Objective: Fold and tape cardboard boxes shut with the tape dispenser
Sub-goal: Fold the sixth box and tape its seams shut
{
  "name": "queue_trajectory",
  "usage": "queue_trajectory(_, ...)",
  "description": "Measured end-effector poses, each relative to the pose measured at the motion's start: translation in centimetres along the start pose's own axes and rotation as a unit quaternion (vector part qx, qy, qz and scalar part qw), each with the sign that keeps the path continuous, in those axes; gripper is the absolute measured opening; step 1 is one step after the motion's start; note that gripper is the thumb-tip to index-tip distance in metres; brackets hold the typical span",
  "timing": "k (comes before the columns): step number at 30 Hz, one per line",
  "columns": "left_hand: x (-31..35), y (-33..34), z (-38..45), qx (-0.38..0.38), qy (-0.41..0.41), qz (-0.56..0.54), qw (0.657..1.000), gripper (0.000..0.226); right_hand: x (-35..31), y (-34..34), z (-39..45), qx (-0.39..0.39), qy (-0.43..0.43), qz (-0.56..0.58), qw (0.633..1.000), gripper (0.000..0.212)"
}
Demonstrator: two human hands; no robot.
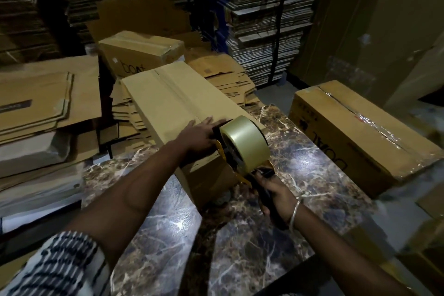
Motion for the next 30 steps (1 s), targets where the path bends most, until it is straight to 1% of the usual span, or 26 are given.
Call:
queue_trajectory(1,-0.4,0.0,0.4,-0.004,-0.001,0.001,1.000,0.057,0.2,0.0,0.3,0.001,0.005,-0.002,1.000,0.038)
queue_trajectory(2,-0.8,0.1,0.8,-0.010,-0.008,0.006,1.000,0.055,0.3,0.0,0.7,0.003,0.010,-0.006,1.000,0.042)
queue_trajectory(5,-1.8,0.0,2.0,-0.015,-0.023,0.031,0.999,0.054,0.5,-0.1,2.1,-0.008,0.005,-0.034,0.999,0.069)
queue_trajectory(6,-2.0,0.0,2.3,-0.014,-0.023,0.039,0.999,0.054,0.4,0.0,2.4,-0.016,-0.003,-0.034,0.999,0.076)
queue_trajectory(7,-2.3,0.2,2.6,-0.014,-0.024,0.042,0.999,0.054,0.6,-0.1,2.6,-0.019,-0.007,-0.031,0.999,0.077)
queue_trajectory(10,-2.7,0.3,2.9,-0.007,-0.017,0.037,0.999,0.055,1.4,-0.5,2.4,-0.019,-0.020,-0.002,1.000,0.064)
queue_trajectory(13,-2.7,0.4,2.8,-0.003,-0.008,0.050,0.999,0.045,2.5,-1.6,0.9,0.011,-0.006,0.042,0.999,0.071)
queue_trajectory(14,-2.6,0.4,2.8,-0.005,-0.002,0.060,0.998,0.044,3.1,-2.2,0.3,0.024,0.001,0.054,0.998,0.070)
queue_trajectory(15,-2.5,0.4,2.9,-0.005,0.002,0.064,0.998,0.045,3.6,-2.9,-0.3,0.032,0.005,0.055,0.998,0.068)
queue_trajectory(19,-2.6,0.5,3.0,0.002,0.000,0.056,0.998,0.052,5.2,-4.5,-1.5,0.052,0.004,0.038,0.998,0.080)
queue_trajectory(21,-2.6,0.5,2.9,0.005,0.003,0.054,0.999,0.053,5.5,-4.7,-1.5,0.050,0.004,0.040,0.998,0.079)
queue_trajectory(24,-2.7,0.5,3.2,0.006,0.005,0.054,0.999,0.047,5.8,-5.0,-2.3,0.061,0.004,0.064,0.996,0.075)
queue_trajectory(26,-2.6,0.5,3.1,0.003,0.005,0.058,0.998,0.047,6.4,-5.4,-2.9,0.064,0.002,0.060,0.996,0.075)
queue_trajectory(27,-2.6,0.5,3.2,0.003,0.004,0.058,0.998,0.048,6.5,-5.5,-3.0,0.065,0.002,0.060,0.996,0.072)
queue_trajectory(29,-2.5,0.4,3.1,0.019,0.005,0.057,0.998,0.048,6.7,-5.5,-2.9,0.054,0.000,0.061,0.997,0.056)
queue_trajectory(30,-2.3,0.0,3.1,0.040,0.013,0.061,0.997,0.048,6.6,-5.3,-2.8,0.050,0.001,0.067,0.997,0.049)
Point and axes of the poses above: each hand's wrist, its own z-axis towards the middle knuckle, its own y-axis out of the palm, x = y × z, the point moved 8 cm from there along z, towards the middle knuckle, and after that the axes turned 15 degrees about -y, right-handed, at the moved point
